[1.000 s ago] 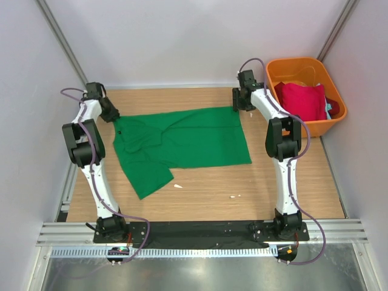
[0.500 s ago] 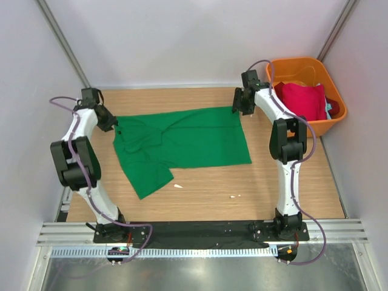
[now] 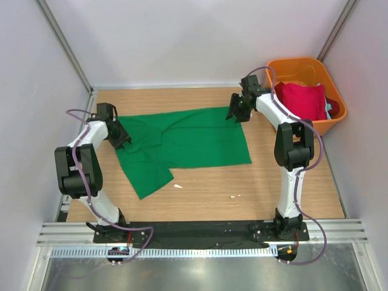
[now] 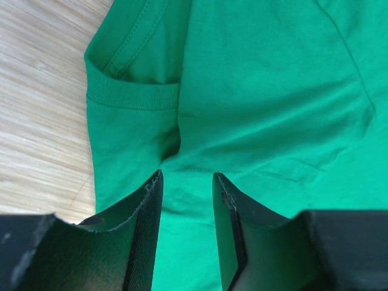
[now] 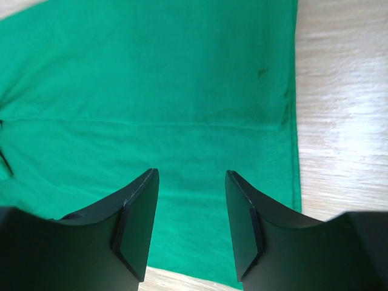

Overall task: Fold and stack the t-shirts
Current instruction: Fold the tshirt

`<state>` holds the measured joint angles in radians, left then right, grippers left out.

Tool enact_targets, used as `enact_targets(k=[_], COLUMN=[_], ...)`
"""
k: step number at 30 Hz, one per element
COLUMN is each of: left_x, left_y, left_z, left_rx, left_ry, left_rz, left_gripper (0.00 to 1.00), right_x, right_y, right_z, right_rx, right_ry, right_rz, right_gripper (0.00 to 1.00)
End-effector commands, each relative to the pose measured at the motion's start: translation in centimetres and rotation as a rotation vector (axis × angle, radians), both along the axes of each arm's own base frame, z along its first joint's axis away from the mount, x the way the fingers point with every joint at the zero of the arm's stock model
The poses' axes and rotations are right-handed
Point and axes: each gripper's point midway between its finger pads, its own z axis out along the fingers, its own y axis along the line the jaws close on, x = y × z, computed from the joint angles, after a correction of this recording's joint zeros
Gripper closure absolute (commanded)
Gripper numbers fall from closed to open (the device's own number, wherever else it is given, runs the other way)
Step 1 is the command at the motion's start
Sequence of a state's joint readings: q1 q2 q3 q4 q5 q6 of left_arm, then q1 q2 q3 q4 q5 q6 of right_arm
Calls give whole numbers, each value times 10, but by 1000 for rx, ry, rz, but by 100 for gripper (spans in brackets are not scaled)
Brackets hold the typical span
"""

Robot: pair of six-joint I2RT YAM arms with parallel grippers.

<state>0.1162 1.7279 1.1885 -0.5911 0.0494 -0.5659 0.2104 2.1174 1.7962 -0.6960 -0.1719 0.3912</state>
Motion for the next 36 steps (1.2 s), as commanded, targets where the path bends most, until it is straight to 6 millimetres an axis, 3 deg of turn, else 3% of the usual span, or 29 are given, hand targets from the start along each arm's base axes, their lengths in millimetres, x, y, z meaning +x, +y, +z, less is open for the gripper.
enact_targets(k=[1, 6, 14, 18, 23, 27, 31, 33, 35, 36], left_x=[10, 3, -2, -3, -10, -20, -37, -55, -69, -80], left_y=[0, 0, 2, -1, 2, 7, 14, 15, 14, 11], left_z=[0, -18, -21, -26, -9, 8, 26, 24, 27, 18], left_rx=[3, -5, 8, -8, 10, 39, 79, 85, 82, 72], left_ry=[-30, 19, 37, 50, 21, 11, 7, 47, 60, 86], left_rz=[-39, -38, -43, -48, -25, 19, 94, 131, 156, 155], left_gripper=[60, 61, 60, 59, 59, 51, 49, 51, 52, 53], right_x=[0, -3, -2, 0, 5, 3, -16, -35, -49, -63], right_y=[8, 8, 10, 2, -9, -15, -20, -24, -27, -30], right_z=[31, 27, 16, 7, -3, 2, 11, 6, 17, 9], right_rx=[55, 56, 79, 48, 14, -10, -50, -73, -78, -86], right_ry=[-71, -60, -39, -35, -19, -22, 6, 49, 34, 63], right_rz=[15, 11, -22, -64, -102, -108, -69, -57, -47, -45], right_gripper=[47, 47, 50, 50, 53, 55, 52, 48, 45, 44])
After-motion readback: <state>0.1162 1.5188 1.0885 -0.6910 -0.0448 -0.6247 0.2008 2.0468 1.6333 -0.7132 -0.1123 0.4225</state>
